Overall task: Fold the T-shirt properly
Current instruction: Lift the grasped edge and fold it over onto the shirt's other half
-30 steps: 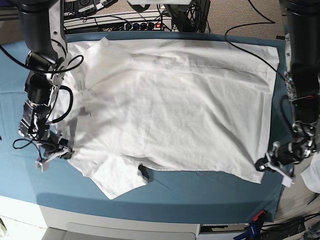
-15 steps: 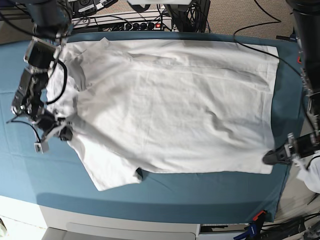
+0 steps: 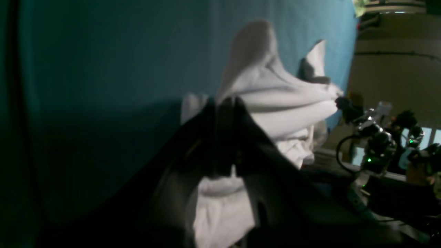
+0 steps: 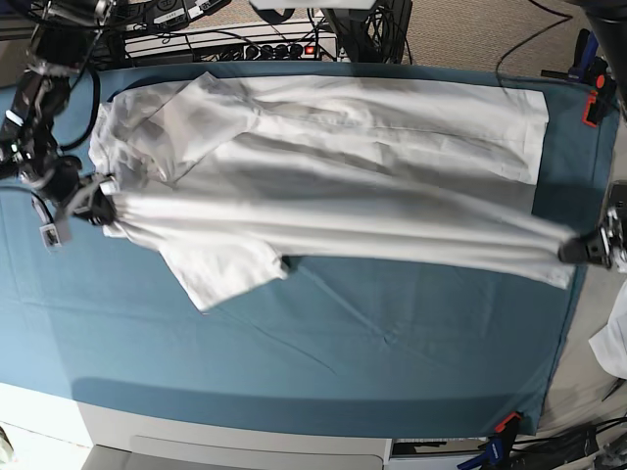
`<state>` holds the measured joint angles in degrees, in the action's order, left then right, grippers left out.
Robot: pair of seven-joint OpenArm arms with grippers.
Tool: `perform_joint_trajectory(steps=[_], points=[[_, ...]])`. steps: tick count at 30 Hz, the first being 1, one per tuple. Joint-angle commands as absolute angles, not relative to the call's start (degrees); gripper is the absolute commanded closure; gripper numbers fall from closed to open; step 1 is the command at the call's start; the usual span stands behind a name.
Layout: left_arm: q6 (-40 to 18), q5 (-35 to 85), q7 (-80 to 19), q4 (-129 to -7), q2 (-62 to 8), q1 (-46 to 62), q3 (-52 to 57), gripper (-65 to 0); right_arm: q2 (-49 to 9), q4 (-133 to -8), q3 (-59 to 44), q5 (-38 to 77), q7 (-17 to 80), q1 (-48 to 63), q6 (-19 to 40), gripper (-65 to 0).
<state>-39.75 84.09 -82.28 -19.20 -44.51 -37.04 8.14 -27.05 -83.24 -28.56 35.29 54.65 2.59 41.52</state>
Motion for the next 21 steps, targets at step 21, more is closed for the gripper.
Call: perform_joint_trajectory(steps=[21], points=[[-39.68, 85.0, -80.0, -24.25, -46.87, -28.12, 8.45, -0.2, -26.85, -84.01, -46.72, 45.3, 56.03, 13.47, 40.0, -17.3]])
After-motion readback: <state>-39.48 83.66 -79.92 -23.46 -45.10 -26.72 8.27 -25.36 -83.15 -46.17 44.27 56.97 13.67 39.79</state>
